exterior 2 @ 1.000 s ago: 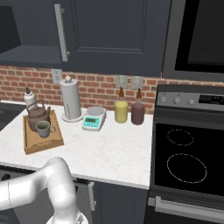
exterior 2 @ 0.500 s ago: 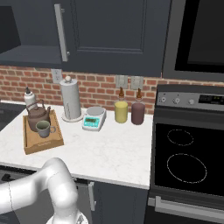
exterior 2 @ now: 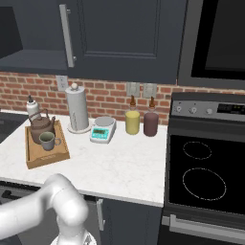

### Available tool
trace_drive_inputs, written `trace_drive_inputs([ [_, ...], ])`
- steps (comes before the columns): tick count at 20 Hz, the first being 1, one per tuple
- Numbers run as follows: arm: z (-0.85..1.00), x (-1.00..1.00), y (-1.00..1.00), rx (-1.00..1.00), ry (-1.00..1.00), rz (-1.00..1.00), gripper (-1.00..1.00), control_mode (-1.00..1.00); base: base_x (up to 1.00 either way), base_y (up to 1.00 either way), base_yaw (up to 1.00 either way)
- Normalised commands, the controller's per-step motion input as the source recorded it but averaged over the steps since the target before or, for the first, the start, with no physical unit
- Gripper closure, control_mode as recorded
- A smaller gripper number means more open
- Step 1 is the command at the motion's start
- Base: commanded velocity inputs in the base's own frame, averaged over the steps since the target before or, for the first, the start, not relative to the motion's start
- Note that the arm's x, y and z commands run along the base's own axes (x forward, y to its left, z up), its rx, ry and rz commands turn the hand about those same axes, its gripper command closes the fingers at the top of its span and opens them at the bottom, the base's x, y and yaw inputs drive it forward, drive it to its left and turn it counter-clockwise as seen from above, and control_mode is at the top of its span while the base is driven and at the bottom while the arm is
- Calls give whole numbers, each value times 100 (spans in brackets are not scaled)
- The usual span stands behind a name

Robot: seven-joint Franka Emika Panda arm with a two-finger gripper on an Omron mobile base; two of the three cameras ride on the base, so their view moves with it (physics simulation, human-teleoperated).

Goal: Pick the kettle from the counter and place it on the tray. Then pick the mug from the cabinet and place it on the tray. Then close the cabinet doors.

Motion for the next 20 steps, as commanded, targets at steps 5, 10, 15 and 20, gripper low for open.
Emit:
trace_drive_inputs([
  [5, 33, 0, -84, 17, 0, 8, -100, -100, 0, 0, 0],
  [10, 15, 9, -87, 13, 0, 14, -100, -100, 0, 0, 0],
  [15, 2, 17, -82, 12, 0, 20, -100, -100, 0, 0, 0],
  [20, 0, 25, -85, 10, 0, 26, -100, -100, 0, 0, 0],
])
